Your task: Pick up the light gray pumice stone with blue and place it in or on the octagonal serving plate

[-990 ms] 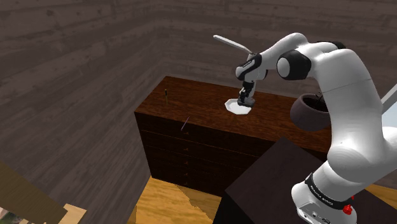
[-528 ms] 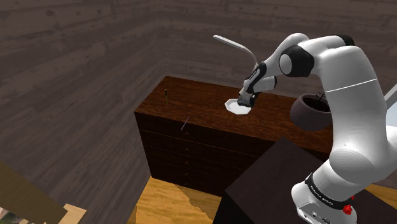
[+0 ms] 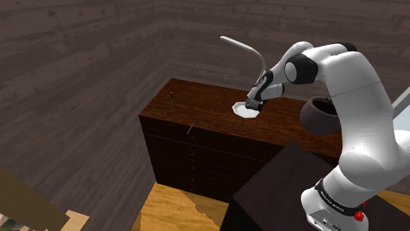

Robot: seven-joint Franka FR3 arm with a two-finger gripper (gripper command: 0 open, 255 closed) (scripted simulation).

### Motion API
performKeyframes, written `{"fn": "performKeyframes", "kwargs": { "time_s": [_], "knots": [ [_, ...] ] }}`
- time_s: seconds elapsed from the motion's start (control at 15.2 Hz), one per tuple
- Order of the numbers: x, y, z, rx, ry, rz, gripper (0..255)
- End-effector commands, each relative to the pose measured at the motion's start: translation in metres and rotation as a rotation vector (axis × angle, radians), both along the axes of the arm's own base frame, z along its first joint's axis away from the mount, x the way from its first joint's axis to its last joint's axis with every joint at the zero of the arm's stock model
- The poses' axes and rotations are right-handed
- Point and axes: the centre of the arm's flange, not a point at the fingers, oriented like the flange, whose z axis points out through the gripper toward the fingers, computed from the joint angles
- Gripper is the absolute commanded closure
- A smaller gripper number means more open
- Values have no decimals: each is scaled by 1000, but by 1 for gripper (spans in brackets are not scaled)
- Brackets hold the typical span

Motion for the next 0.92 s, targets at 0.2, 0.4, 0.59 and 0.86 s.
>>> {"fn": "performKeyframes", "kwargs": {
  "time_s": [0.2,0.4,0.59,0.86],
  "knots": [
    [0,-1,-2,0,0,0,0],
    [0,-1,-2,0,0,0,255],
    [0,-1,-2,0,0,0,255],
    [0,-1,-2,0,0,0,255]
  ]
}}
